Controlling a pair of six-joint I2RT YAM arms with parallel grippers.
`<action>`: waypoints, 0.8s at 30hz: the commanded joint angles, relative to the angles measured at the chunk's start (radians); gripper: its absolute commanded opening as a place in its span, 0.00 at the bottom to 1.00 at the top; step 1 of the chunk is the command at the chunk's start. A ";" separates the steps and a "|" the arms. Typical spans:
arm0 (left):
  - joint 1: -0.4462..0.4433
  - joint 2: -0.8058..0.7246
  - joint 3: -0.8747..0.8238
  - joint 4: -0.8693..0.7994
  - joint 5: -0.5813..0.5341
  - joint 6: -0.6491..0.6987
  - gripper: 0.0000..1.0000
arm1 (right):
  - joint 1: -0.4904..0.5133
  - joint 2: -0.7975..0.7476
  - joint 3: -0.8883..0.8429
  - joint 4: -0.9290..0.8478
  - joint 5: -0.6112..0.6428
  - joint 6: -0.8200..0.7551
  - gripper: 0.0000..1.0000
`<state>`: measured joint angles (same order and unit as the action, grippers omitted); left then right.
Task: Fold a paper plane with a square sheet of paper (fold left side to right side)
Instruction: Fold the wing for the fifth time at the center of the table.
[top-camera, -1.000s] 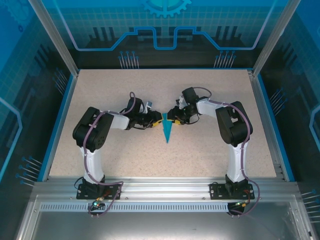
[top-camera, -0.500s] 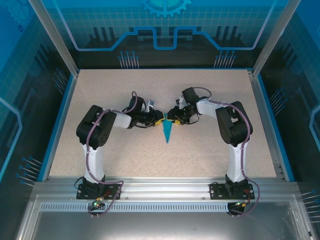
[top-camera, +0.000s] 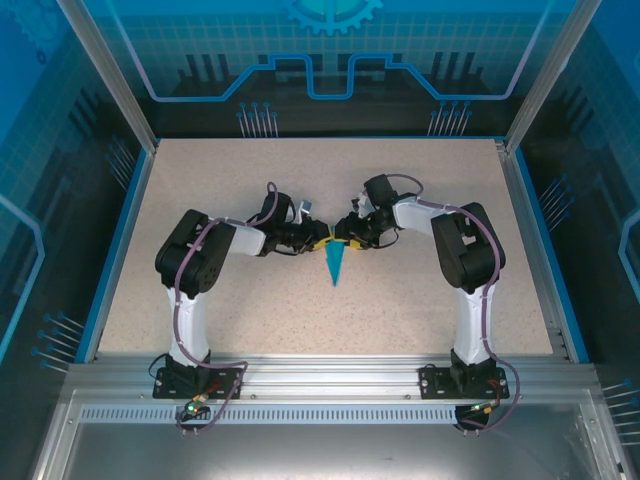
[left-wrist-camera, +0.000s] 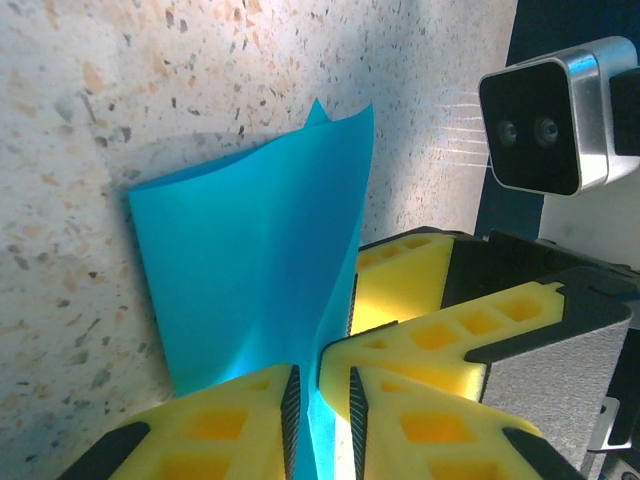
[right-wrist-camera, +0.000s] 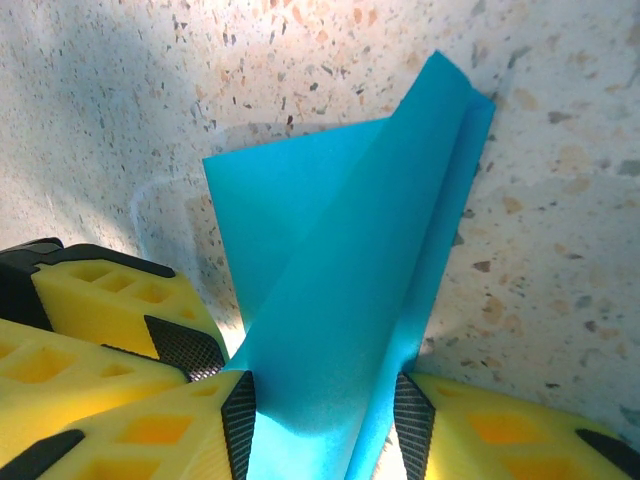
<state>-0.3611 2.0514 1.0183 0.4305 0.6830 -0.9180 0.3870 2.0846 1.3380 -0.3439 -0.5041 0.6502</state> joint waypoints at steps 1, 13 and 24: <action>-0.012 0.023 0.026 -0.003 0.024 -0.001 0.23 | 0.033 0.065 0.003 -0.049 0.030 -0.018 0.45; -0.012 0.024 0.025 -0.043 0.017 0.020 0.20 | 0.033 0.070 0.001 -0.048 0.030 -0.015 0.45; -0.005 0.008 0.013 -0.061 0.005 0.035 0.07 | 0.033 0.067 -0.006 -0.036 0.020 -0.017 0.46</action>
<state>-0.3637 2.0567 1.0206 0.3965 0.6857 -0.9077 0.3870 2.0884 1.3449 -0.3511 -0.5053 0.6502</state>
